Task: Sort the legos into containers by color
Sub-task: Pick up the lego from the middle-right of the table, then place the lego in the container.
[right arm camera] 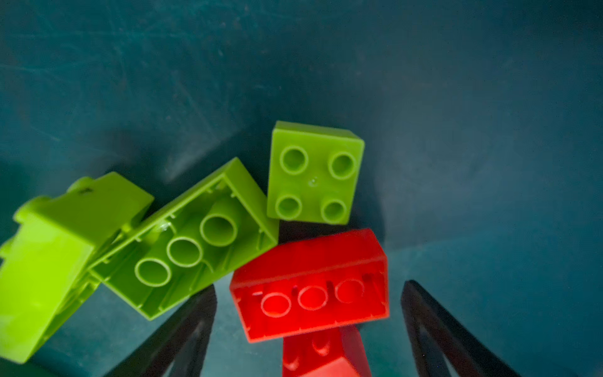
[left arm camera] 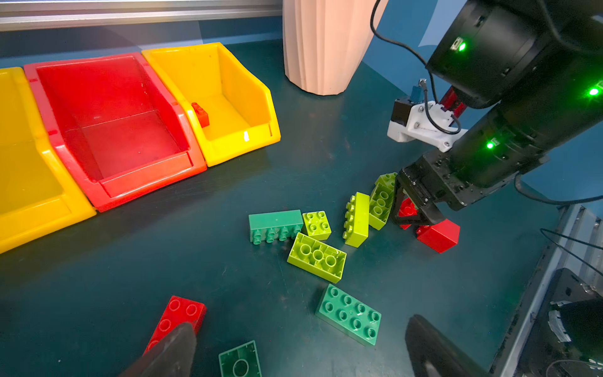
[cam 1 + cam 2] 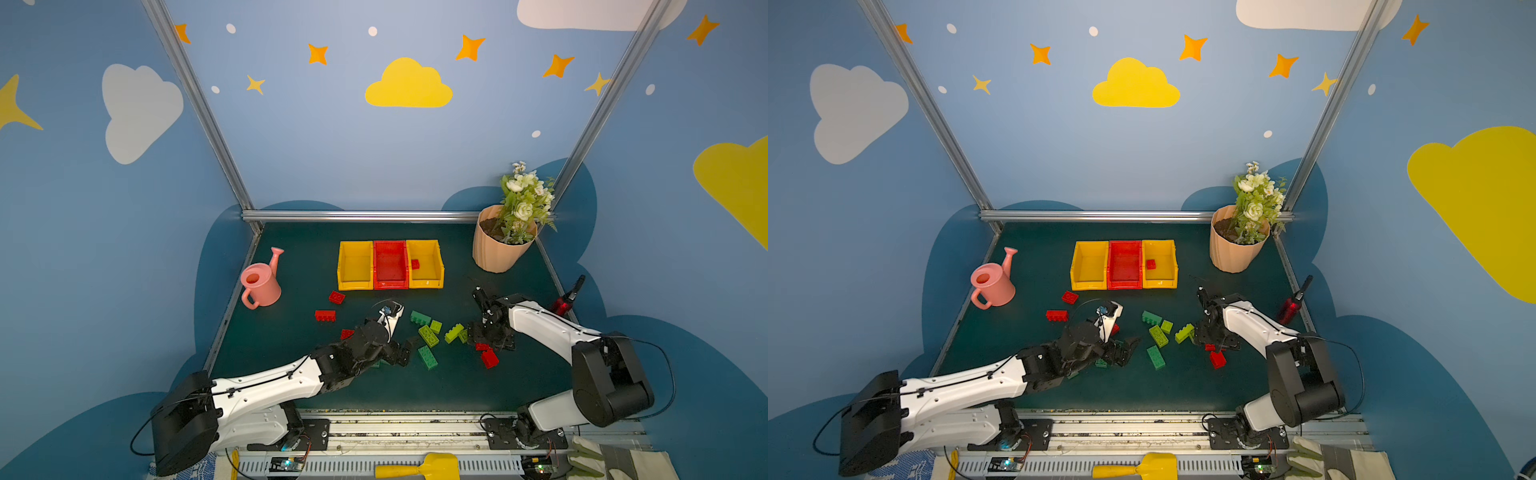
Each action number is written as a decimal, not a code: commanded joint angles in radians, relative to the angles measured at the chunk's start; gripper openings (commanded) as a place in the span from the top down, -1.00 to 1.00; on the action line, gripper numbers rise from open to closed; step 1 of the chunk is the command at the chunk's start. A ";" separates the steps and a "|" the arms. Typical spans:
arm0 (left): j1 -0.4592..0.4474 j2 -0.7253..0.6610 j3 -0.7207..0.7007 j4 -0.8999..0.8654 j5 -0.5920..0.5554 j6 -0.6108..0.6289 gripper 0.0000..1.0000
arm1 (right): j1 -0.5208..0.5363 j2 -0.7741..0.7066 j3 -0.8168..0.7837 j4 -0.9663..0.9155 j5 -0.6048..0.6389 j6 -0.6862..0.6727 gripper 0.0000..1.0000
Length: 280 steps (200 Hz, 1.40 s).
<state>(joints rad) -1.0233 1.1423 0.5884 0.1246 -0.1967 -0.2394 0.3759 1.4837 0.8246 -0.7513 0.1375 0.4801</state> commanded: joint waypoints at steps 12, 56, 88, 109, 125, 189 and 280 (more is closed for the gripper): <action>-0.001 -0.004 0.002 -0.016 -0.014 0.009 -1.00 | -0.005 0.034 0.018 0.023 -0.038 -0.019 -0.58; -0.001 -0.020 0.003 -0.037 -0.036 0.018 -1.00 | -0.003 0.049 0.031 0.014 -0.032 -0.021 -0.11; -0.001 -0.021 0.008 -0.037 -0.046 0.026 -1.00 | 0.004 0.025 0.050 -0.030 -0.022 -0.016 -0.03; -0.001 -0.021 0.014 -0.046 -0.064 0.009 -1.00 | 0.024 -0.018 0.084 -0.077 -0.021 -0.008 -0.02; 0.000 -0.037 -0.007 -0.023 -0.092 -0.019 -1.00 | 0.047 -0.051 0.131 -0.114 -0.025 -0.007 -0.03; 0.057 -0.089 -0.045 -0.003 -0.105 -0.043 -1.00 | 0.086 0.055 0.472 -0.100 -0.136 -0.050 -0.05; 0.146 -0.165 -0.093 -0.035 -0.107 -0.066 -1.00 | 0.097 0.602 1.093 -0.148 -0.203 -0.110 -0.05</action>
<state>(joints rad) -0.8959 0.9936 0.5072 0.1066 -0.2863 -0.2958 0.4675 2.0048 1.8050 -0.8471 -0.0414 0.3973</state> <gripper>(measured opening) 0.999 0.630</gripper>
